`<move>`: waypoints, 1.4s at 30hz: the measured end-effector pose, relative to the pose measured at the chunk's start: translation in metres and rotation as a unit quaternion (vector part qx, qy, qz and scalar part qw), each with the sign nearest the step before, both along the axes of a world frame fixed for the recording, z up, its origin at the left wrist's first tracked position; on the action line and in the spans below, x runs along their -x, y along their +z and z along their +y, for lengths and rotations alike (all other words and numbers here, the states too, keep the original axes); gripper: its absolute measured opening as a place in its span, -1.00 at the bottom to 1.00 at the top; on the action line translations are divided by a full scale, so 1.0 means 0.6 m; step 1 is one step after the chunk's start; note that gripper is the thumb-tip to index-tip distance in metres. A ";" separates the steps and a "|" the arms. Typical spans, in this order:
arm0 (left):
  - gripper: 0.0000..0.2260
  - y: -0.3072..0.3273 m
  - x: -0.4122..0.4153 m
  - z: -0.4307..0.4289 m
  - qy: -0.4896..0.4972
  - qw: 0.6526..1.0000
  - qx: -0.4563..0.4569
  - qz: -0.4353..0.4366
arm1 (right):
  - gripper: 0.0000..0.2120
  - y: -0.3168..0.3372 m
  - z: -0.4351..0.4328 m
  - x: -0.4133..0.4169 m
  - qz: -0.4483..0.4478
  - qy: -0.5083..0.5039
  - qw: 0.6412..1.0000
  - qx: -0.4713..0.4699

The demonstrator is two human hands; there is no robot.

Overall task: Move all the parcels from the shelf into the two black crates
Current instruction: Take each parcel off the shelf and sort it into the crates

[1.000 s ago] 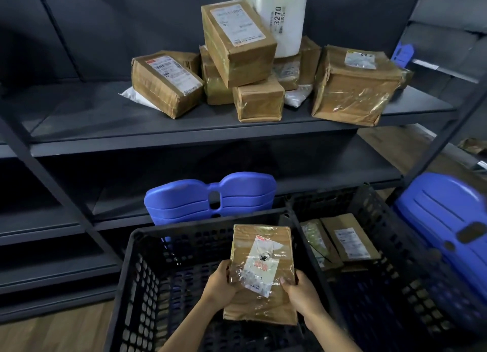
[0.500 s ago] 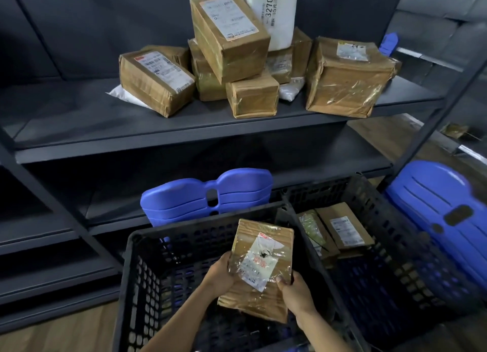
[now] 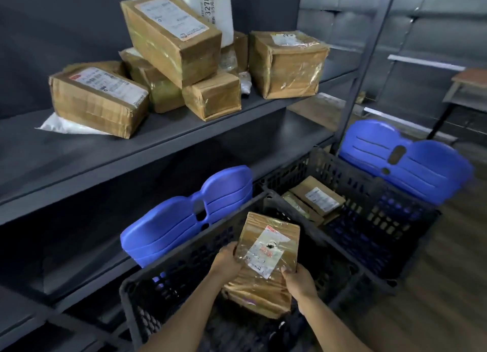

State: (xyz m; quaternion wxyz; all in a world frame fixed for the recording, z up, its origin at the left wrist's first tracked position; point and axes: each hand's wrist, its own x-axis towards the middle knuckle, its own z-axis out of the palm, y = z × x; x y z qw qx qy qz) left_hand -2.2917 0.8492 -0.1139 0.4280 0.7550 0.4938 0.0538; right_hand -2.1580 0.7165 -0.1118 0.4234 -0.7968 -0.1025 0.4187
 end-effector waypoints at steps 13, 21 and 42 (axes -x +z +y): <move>-0.53 -0.050 -0.024 0.027 -0.042 0.999 -0.019 -0.011 | -0.62 -0.042 -0.007 0.040 -0.047 -0.114 0.992 -0.012; -0.52 -0.100 -0.033 0.079 -0.031 0.998 -0.045 0.016 | -0.48 -0.084 0.058 0.061 0.041 -0.178 0.983 -0.032; -0.45 -0.171 0.000 -0.005 -0.161 0.942 -0.276 0.104 | -0.53 -0.136 0.096 0.075 -0.037 0.001 0.998 0.043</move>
